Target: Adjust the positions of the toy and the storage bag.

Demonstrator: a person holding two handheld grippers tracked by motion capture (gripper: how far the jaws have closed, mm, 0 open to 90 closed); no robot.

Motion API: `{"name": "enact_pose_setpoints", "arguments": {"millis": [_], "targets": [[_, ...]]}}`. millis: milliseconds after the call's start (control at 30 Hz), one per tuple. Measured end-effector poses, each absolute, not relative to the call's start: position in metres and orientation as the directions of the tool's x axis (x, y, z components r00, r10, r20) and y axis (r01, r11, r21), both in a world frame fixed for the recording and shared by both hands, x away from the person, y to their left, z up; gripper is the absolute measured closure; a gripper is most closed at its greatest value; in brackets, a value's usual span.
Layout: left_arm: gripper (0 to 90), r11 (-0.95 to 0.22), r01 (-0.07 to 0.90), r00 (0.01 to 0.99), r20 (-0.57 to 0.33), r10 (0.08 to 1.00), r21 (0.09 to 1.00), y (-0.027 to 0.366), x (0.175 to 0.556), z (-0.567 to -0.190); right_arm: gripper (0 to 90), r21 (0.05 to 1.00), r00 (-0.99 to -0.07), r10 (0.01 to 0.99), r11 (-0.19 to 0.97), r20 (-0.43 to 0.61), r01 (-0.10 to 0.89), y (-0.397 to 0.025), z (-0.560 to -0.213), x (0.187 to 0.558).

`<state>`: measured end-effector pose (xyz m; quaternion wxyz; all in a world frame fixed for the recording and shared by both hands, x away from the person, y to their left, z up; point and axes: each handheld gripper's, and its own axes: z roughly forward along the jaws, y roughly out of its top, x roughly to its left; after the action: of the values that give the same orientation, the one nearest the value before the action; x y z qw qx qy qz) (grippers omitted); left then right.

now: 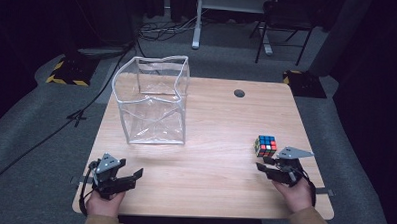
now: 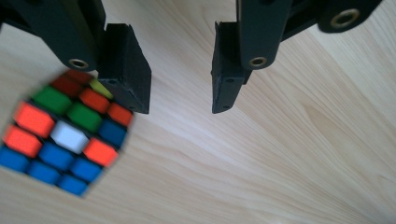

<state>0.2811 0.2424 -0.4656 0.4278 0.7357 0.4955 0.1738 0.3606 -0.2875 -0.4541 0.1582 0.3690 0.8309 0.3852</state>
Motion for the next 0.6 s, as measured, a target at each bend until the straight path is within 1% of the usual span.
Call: {"name": "enact_pose_setpoints", "arguments": {"millis": [33, 67, 100, 267, 367, 467, 500, 600], "targets": [[28.7, -0.143, 0.568, 0.443, -0.154, 0.883, 0.81, 0.244, 0.277, -0.463, 58.1, 0.759, -0.693, 0.721, 0.442, 0.018, 0.479, -0.28, -0.451, 0.364], [30.0, -0.147, 0.558, 0.437, -0.138, 0.889, 0.817, 0.245, 0.273, -0.461, 59.0, 0.761, -0.723, 0.691, 0.456, 0.024, 0.461, -0.263, -0.447, 0.369], [30.0, -0.151, 0.548, 0.43, -0.123, 0.894, 0.823, 0.247, 0.27, -0.46, 59.0, 0.761, -0.723, 0.691, 0.456, 0.024, 0.461, -0.263, -0.447, 0.369], [32.6, -0.128, 0.537, 0.41, -0.125, 0.903, 0.834, 0.255, 0.255, -0.459, 62.2, 0.759, -0.783, 0.621, 0.494, 0.034, 0.424, -0.223, -0.442, 0.385], [32.4, -0.124, 0.536, 0.392, -0.117, 0.912, 0.835, 0.259, 0.248, -0.459, 64.4, 0.755, -0.811, 0.582, 0.506, 0.057, 0.416, -0.2, -0.441, 0.396], [30.7, -0.128, 0.545, 0.376, -0.106, 0.921, 0.828, 0.264, 0.244, -0.461, 64.4, 0.757, -0.828, 0.555, 0.508, 0.078, 0.411, -0.181, -0.441, 0.409], [30.7, -0.119, 0.549, 0.367, -0.111, 0.923, 0.827, 0.265, 0.243, -0.462, 64.4, 0.757, -0.828, 0.555, 0.508, 0.078, 0.411, -0.181, -0.441, 0.409], [29.6, -0.112, 0.551, 0.357, -0.112, 0.927, 0.827, 0.269, 0.243, -0.462, 64.8, 0.749, -0.841, 0.538, 0.531, 0.064, 0.396, -0.164, -0.439, 0.417]]}}
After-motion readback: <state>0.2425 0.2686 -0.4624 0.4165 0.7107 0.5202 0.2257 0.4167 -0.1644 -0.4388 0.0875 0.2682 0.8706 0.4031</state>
